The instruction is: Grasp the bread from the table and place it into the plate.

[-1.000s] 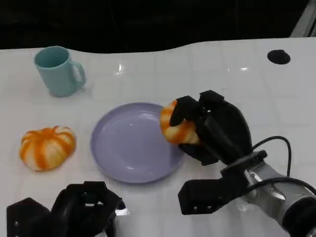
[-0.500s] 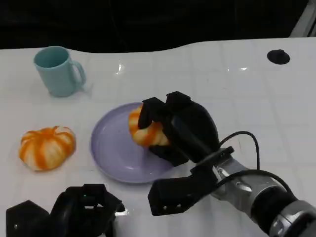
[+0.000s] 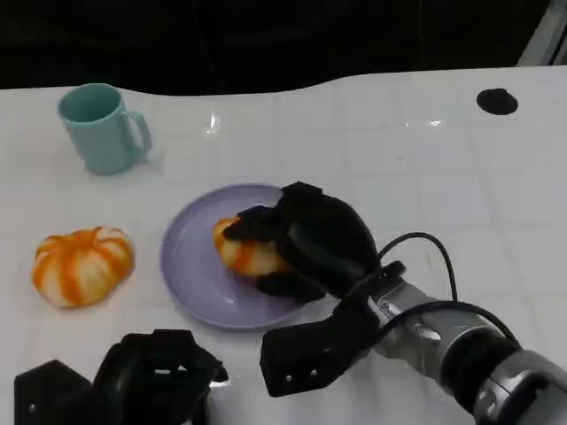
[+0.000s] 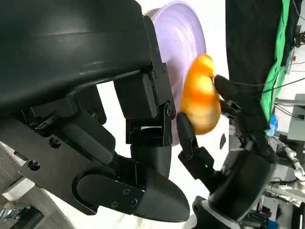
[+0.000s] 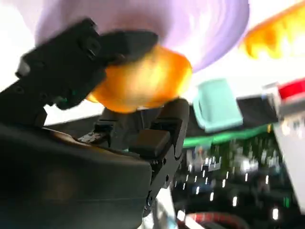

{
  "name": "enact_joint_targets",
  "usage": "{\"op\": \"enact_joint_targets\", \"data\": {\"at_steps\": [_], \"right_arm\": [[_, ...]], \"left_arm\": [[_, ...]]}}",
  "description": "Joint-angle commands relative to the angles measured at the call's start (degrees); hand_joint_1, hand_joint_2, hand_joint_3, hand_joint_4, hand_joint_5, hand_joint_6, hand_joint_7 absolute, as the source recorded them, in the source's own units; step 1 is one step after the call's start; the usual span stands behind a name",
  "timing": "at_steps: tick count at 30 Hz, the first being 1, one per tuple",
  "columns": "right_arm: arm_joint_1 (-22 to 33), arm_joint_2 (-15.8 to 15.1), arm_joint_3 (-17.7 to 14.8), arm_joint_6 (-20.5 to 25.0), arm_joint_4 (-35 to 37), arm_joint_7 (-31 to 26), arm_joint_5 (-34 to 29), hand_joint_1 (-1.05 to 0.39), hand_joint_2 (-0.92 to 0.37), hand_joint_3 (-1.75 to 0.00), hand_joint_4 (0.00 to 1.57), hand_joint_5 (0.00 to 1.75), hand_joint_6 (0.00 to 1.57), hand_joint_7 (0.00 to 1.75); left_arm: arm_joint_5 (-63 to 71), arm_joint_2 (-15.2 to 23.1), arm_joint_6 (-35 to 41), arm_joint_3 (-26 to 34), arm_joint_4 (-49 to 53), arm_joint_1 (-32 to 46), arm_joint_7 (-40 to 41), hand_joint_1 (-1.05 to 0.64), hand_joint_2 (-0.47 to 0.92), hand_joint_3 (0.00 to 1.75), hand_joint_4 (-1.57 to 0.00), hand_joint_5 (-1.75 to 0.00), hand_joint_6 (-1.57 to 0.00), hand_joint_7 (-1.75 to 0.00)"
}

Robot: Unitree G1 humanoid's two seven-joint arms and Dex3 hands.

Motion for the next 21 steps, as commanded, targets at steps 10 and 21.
{"op": "enact_joint_targets", "data": {"at_steps": [10,21], "right_arm": [[2.4,-3.9,-0.6,2.2,-9.3,12.9,1.5,-0.73,-0.92,-0.36,0.0,0.38,0.28,0.0],[9.8,-9.8,-3.6,-6.7,-17.8,8.2,4.3,-0.61,-0.92,-0.24,0.17,0.62,0.45,0.07]], "left_arm": [[0.7,0.3,-0.7,0.1,-0.4,0.5,0.9,-1.05,0.66,0.39,-1.57,-1.23,-1.46,-0.67],[1.0,0.2,-1.1,0.0,-0.4,0.5,1.1,-1.05,0.67,0.39,-1.57,-1.23,-1.46,-0.68]]}}
